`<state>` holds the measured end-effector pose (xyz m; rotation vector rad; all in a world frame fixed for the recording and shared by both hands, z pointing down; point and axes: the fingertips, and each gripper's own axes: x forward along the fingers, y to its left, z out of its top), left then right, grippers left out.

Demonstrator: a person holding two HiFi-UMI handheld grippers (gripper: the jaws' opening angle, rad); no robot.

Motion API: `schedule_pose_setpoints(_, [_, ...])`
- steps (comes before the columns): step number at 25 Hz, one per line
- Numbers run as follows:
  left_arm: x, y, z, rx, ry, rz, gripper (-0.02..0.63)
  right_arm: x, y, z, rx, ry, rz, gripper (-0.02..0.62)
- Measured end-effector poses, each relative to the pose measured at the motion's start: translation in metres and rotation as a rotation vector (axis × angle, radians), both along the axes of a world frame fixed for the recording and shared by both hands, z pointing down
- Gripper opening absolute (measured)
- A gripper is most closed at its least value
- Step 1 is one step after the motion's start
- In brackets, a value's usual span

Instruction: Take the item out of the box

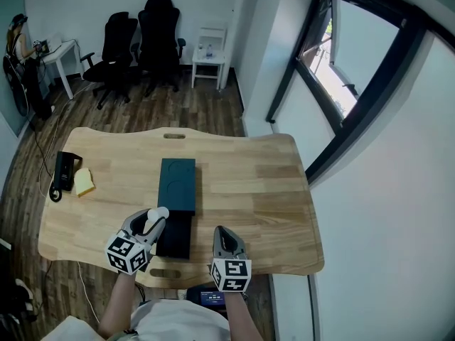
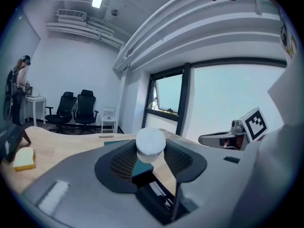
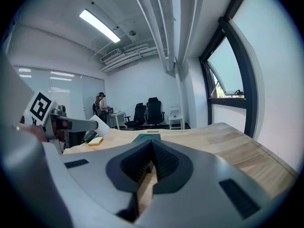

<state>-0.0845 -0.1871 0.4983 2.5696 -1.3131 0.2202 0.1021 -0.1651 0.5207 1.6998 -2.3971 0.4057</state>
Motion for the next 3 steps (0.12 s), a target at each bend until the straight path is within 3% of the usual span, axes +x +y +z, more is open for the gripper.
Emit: schedule_pose_setpoints(3, [-0.0013, -0.0014, 0.0037, -0.01, -0.008, -0.008, 0.181, 0.0011, -0.0023, 0.0008, 0.003, -0.004, -0.002, 0.006])
